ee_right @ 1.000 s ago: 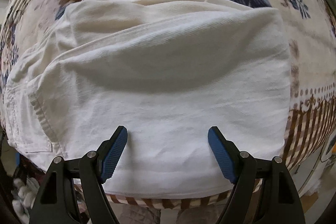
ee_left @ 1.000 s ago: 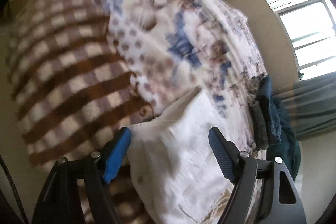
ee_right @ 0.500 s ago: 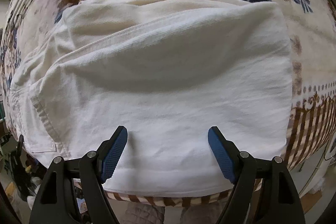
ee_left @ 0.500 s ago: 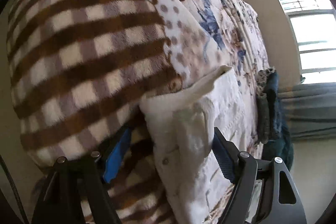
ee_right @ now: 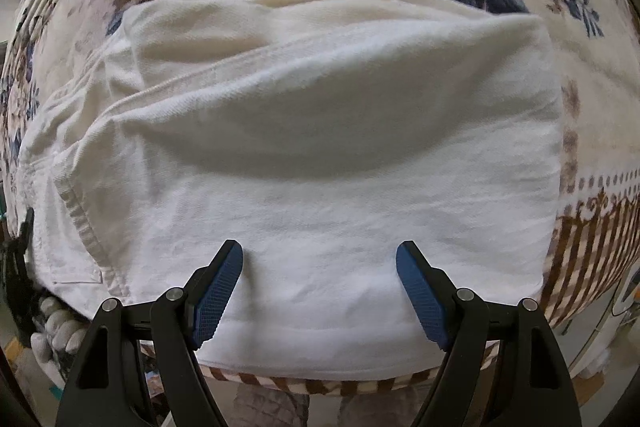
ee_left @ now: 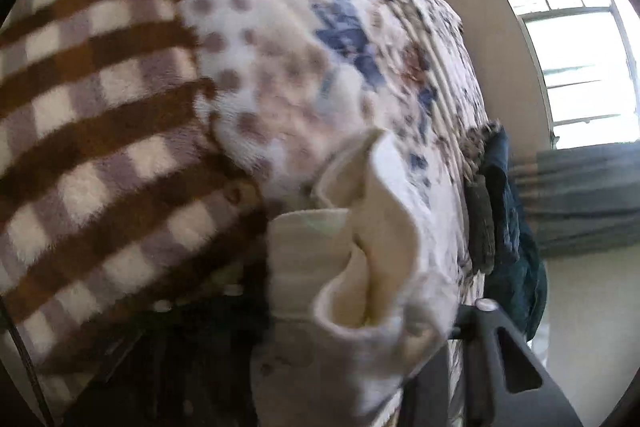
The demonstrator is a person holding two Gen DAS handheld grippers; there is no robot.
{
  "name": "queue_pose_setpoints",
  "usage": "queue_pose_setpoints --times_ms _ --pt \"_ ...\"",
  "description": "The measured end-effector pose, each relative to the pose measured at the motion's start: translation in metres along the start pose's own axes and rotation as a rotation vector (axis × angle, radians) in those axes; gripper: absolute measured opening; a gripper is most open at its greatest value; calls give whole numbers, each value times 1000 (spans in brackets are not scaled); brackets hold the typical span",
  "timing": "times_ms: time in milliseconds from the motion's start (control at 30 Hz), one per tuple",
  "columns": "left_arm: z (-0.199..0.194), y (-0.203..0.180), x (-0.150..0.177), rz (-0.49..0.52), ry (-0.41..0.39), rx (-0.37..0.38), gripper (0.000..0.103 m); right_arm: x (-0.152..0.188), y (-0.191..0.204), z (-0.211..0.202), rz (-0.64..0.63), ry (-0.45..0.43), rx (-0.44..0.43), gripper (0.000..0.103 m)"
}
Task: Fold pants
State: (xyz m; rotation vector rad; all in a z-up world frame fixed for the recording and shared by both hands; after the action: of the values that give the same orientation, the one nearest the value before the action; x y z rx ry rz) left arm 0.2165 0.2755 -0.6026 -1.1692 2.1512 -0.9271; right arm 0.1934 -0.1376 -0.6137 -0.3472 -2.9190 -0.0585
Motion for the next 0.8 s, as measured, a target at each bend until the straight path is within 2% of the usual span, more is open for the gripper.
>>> queue_pose_setpoints --times_ms 67,200,300,367,433,567,700,800 --pt "-10 -25 5 64 3 -16 28 -2 -1 -5 1 -21 12 82" --pt "-30 -97 25 255 28 -30 26 -3 -1 -11 5 -52 5 82" --pt "-30 -157 60 388 103 -35 26 1 -10 -20 28 -73 -19 82" --pt "-24 -191 96 458 165 -24 26 5 -22 -26 53 -81 -28 82" --pt "-10 -215 132 525 217 -53 26 13 -41 -31 101 -86 -46 82" --pt "39 -243 215 666 356 -119 26 28 -83 -37 180 -85 -63 82" --pt "101 -234 286 782 490 -241 26 39 -129 -38 237 -97 -36 82" --pt "130 -221 311 867 516 -327 25 43 -160 -35 288 -98 -33 82"
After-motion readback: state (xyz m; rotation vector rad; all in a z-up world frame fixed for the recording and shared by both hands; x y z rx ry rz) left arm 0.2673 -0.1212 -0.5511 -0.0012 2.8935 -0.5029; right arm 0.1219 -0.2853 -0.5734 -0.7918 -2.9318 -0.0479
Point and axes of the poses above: each gripper's, at about its wrist camera, not at the fingertips, and z roughly the way its jaws point, y to its left, x to its underside, the point moved 1 cm from there along z, roughly the way its jaws point, and after that the axes turned 3 degrees about x, right-handed, at the moved point
